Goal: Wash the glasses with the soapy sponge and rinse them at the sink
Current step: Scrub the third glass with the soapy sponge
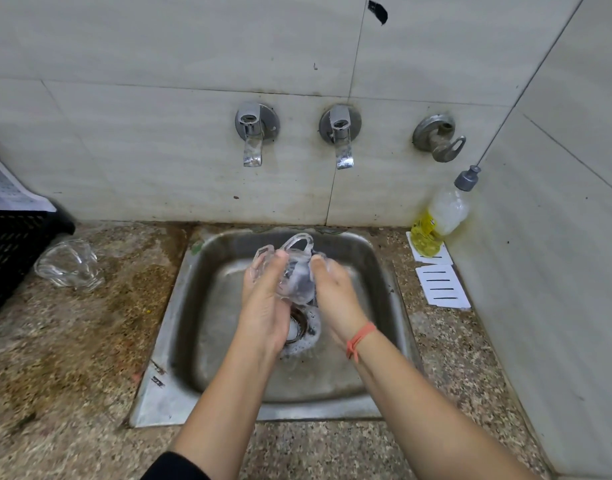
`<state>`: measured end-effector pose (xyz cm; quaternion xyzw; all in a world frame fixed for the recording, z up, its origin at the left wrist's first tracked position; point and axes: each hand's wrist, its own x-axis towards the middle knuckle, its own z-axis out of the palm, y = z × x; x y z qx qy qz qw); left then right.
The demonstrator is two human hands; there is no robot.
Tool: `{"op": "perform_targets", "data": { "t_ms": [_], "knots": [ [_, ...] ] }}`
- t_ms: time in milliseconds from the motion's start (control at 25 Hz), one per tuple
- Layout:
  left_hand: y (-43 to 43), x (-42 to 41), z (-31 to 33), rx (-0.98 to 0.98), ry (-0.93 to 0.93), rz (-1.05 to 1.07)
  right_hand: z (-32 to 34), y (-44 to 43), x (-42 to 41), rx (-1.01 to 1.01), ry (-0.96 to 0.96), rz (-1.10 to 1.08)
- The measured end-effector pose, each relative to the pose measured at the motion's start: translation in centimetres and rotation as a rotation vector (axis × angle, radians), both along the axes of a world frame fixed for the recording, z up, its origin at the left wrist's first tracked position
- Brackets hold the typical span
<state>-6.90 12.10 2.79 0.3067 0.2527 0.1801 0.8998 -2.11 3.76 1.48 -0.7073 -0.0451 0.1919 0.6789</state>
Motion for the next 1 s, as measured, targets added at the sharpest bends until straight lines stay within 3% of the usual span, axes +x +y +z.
{"op": "perform_targets", "data": {
  "t_ms": [80,200,280,360,480,600,720,920,1000],
  "knots": [
    [0.7,-1.0,0.1,-0.151,-0.082,-0.227,1.3,-0.7,1.7,-0.069,-0.052,0.094],
    [2.0,-1.3,-0.7,-0.407,-0.094,-0.311,3.2,-0.4,1.8,-0.441,-0.439,0.208],
    [2.0,-0.8,-1.1,-0.367,-0.005,-0.298,2.9,0.0,1.7,-0.634,-0.621,0.158],
    [1.7,-0.2,-1.0,-0.210,0.046,-0.233,2.0,-0.1,1.6,-0.690,-0.683,0.084],
    [1.2,0.2,-0.3,-0.159,0.079,-0.129,0.9,0.4,0.5,-0.501,-0.701,0.013],
    [1.5,0.5,-0.5,-0.213,0.117,-0.048,1.1,0.7,-0.5,-0.201,-0.635,0.009],
    [2.7,0.9,-1.0,-0.234,0.169,0.008,1.7,-0.1,-1.1,-0.031,-0.500,0.166],
    [2.4,1.3,-0.6,-0.196,0.204,-0.014,3.1,0.1,-0.4,0.192,0.056,0.144],
    [2.3,1.3,-0.5,-0.152,0.222,-0.041,3.8,-0.5,0.0,0.277,0.164,0.241]
  ]
}}
